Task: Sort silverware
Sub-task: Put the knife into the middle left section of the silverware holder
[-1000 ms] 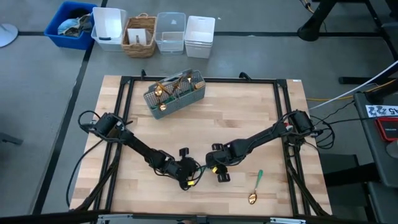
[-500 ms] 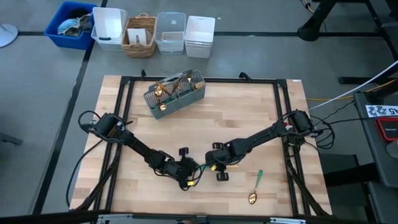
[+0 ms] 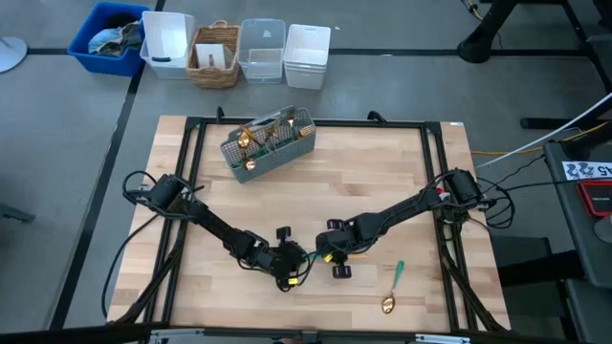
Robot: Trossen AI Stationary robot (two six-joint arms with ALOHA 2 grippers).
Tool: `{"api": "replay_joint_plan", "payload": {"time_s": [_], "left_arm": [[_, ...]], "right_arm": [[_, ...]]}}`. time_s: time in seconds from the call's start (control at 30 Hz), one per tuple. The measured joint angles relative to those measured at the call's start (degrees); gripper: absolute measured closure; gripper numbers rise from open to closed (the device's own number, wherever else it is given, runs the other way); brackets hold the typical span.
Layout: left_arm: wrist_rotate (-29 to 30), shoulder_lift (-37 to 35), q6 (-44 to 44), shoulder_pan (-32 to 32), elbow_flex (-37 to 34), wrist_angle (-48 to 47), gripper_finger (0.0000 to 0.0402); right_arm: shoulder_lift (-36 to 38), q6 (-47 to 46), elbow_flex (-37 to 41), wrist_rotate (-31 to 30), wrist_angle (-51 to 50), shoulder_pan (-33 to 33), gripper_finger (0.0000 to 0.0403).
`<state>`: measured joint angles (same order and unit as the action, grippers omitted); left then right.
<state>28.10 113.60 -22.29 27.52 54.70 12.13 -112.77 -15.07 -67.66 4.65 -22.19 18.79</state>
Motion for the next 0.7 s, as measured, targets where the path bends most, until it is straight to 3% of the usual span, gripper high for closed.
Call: {"api": "replay_joint_plan", "payload": {"time_s": [0.3, 0.7], "left_arm": [[-2.4, 0.0, -0.4, -1.9, 0.1, 0.4, 0.0248], [-6.9, -0.2, 3.1, -3.3, 0.2, 0.7, 0.0293]], "right_arm": [[0.0, 0.3, 0.1, -2.4, 2.2, 0.0, 0.0371], [-0.5, 4.9, -2.9, -5.2, 2.6, 0.0, 0.0373]]}}
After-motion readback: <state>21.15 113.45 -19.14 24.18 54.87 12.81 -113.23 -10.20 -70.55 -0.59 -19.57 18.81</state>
